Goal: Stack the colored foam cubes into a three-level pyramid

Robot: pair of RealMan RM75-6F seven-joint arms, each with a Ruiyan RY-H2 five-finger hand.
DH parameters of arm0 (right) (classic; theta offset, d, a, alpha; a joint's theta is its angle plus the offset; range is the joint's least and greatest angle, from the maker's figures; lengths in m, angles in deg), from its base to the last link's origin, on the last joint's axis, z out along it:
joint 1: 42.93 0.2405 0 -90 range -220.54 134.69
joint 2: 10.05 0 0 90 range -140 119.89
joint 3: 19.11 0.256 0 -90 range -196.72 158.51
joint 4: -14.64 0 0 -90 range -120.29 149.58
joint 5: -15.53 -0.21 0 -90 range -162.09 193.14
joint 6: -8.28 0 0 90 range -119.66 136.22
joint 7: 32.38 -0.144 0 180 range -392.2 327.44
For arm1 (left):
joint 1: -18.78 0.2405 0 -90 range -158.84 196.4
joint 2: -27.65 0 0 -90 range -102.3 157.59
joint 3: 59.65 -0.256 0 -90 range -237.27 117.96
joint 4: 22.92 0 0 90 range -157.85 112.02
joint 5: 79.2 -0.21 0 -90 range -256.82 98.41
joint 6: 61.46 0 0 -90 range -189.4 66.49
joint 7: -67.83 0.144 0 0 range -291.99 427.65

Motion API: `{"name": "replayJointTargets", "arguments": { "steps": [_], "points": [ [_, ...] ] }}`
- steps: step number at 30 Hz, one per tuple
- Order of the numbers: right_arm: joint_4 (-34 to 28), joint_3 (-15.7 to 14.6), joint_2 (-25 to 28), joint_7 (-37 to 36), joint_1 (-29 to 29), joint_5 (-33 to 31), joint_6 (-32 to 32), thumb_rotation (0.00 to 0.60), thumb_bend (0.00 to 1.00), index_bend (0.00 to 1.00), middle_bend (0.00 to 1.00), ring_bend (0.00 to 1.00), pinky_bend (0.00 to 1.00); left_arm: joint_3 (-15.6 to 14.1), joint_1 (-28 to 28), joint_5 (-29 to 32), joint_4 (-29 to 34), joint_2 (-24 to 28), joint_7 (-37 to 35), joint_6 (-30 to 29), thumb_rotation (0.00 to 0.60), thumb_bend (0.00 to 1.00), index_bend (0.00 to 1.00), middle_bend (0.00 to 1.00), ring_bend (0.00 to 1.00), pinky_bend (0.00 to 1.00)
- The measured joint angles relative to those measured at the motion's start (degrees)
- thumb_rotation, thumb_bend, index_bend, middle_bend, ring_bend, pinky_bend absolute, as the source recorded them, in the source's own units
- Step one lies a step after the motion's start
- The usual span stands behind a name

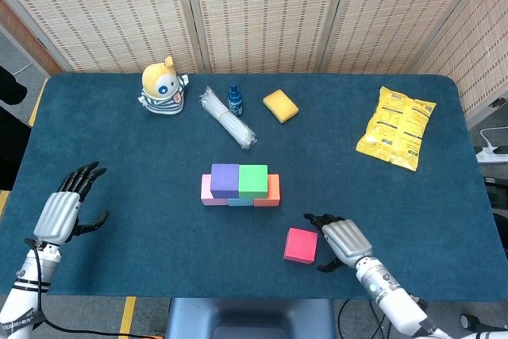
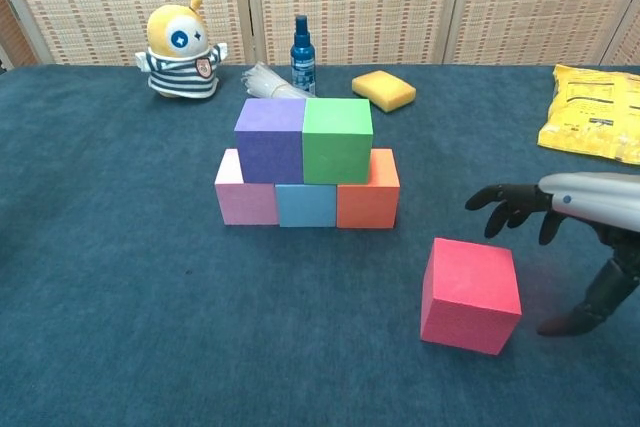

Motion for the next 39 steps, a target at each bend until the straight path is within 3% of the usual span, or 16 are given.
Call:
{"name": "replayJointTargets", "arguments": {
  "steps": [17, 24, 33, 39],
  "points": [
    [4.6, 3.29, -8.69, 4.86, 1.57, -5.72, -0.45, 0.6, 0.1, 0.19, 0.31, 0.28, 0.39, 0.1, 0.08, -0.24, -1.82, -0.17, -2.75, 0.43, 0.6, 0.34, 0.11, 0.02, 0.0, 0.1],
    [7.12, 4.31, -9.94, 6.08, 2.38, -7.3, -0.79, 0.6, 0.1, 0.23, 0.31, 0.28, 0.39, 0.12, 0.12, -0.44, -1.91, -0.12, -3.2, 0.33, 0.6, 0.33, 0.11, 0.02, 0.0, 0.1],
    [7.06, 3.96, -9.14, 7.28, 2.34, -7.17, -1.68, 0.6, 0.11, 0.48, 0.31, 0.31, 0.39, -0.04, 0.22, -0.62, -1.48, 0.11, -2.78, 0.35, 0.6, 0.33, 0.11, 0.02, 0.0, 0.1],
    [6.09, 4.43, -7.45, 6.64, 2.61, -6.44, -1.25, 0.6, 0.2, 0.6, 0.32, 0.32, 0.39, -0.01, 0.25, -0.54, -1.3, 0.28, -2.51, 0.38, 0.6, 0.34, 0.11, 0.02, 0.0, 0.1]
  ]
}}
